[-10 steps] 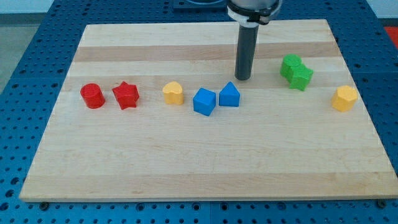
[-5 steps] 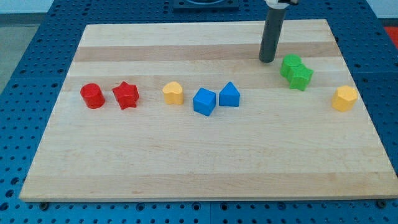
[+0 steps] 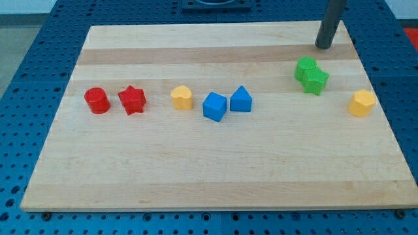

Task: Move the green circle right to the blue triangle

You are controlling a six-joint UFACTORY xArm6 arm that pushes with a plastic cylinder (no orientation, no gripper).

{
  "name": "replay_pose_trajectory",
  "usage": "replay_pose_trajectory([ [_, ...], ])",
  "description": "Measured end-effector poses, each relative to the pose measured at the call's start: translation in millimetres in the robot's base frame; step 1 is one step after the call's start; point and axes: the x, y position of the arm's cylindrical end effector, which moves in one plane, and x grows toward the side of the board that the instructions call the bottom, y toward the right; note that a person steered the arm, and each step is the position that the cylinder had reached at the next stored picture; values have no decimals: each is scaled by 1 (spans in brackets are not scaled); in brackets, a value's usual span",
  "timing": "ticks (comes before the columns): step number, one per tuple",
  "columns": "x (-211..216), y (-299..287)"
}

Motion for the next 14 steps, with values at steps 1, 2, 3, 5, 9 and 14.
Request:
replay_pose_trajectory([
  [1, -1, 7],
  [2, 7, 7],
  [3, 24, 7],
  [5, 53, -25],
  [9, 88, -109],
  [14, 118, -140],
])
